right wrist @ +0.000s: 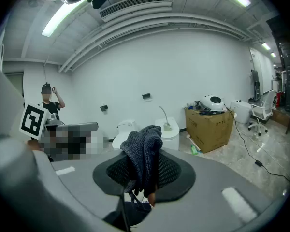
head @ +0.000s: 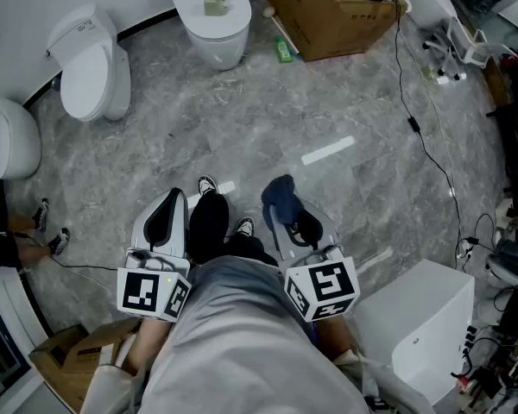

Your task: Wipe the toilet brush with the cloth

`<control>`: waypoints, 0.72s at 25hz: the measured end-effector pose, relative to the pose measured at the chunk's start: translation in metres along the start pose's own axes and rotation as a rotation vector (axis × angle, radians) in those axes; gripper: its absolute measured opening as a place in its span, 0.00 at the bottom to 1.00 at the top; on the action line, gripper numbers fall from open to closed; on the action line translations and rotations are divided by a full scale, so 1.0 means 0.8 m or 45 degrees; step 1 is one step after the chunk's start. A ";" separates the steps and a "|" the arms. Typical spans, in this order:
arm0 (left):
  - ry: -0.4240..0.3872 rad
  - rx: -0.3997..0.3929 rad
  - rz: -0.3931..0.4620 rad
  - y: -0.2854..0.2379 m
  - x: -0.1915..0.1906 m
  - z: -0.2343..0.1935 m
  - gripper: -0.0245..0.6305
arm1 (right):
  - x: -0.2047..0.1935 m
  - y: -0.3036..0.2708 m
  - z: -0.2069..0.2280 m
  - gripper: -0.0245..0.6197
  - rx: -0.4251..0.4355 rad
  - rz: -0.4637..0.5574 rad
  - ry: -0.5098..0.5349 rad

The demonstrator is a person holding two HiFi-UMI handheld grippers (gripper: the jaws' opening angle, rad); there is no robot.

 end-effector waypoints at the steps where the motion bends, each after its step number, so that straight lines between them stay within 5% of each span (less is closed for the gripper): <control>1: 0.005 -0.003 -0.001 -0.005 0.000 -0.005 0.04 | 0.001 -0.006 0.000 0.20 -0.008 -0.004 0.003; 11: 0.106 -0.035 0.034 -0.080 0.024 -0.078 0.04 | 0.052 -0.088 0.012 0.20 0.023 -0.001 -0.109; 18: 0.077 -0.052 0.016 -0.148 0.060 -0.142 0.04 | 0.117 -0.171 0.017 0.21 0.051 -0.015 -0.089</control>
Point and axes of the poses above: the fingertips, and each gripper's own axes: y backward along the fingers, z to its right, x out of its top, the point moved 3 cm from there along y, backward along the fingers, and after that the axes turned 3 degrees about -z, right-handed, at the moved point
